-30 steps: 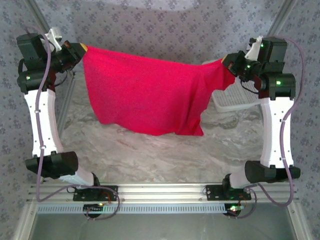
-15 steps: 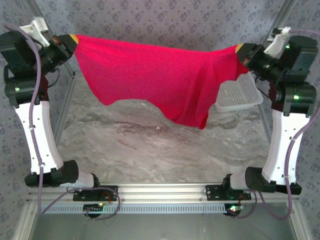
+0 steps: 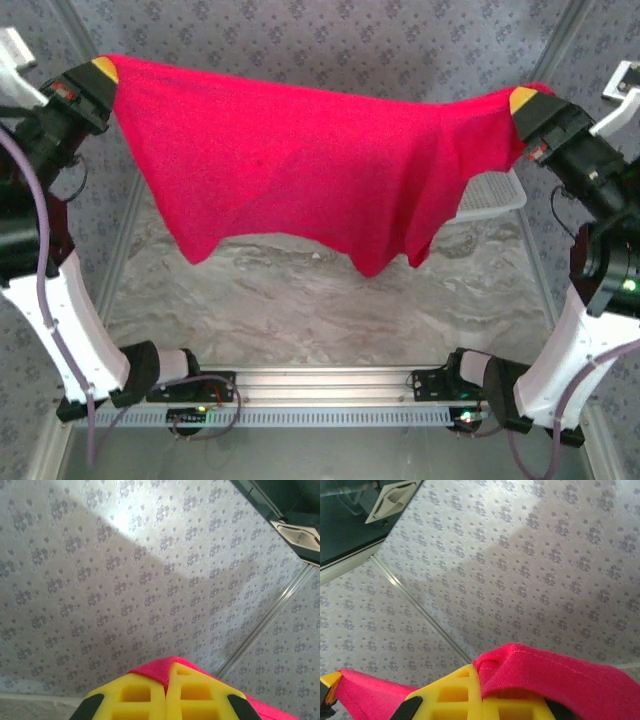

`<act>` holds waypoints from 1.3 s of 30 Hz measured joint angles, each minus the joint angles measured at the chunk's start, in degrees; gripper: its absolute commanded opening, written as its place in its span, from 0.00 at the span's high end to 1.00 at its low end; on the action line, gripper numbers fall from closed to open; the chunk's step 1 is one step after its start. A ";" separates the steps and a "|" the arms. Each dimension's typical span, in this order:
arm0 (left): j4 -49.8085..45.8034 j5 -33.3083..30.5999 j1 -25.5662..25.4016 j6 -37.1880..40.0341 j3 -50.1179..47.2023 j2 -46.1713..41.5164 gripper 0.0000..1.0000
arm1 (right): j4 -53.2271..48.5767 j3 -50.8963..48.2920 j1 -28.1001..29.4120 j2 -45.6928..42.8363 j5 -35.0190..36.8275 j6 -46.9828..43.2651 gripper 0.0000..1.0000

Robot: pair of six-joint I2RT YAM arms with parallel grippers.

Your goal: Fold the inside-out t-shirt

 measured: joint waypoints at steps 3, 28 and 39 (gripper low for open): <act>0.11 -0.37 0.24 0.85 -2.47 -3.54 1.00 | 0.00 -1.03 -0.11 -2.99 -0.02 -0.02 1.00; 11.23 3.78 -4.04 -4.46 -12.72 26.88 1.00 | 3.85 1.62 14.43 30.95 6.84 -1.31 1.00; 6.56 3.61 -2.54 -0.81 -2.51 22.51 1.00 | 2.56 0.20 14.36 21.92 6.75 -7.19 1.00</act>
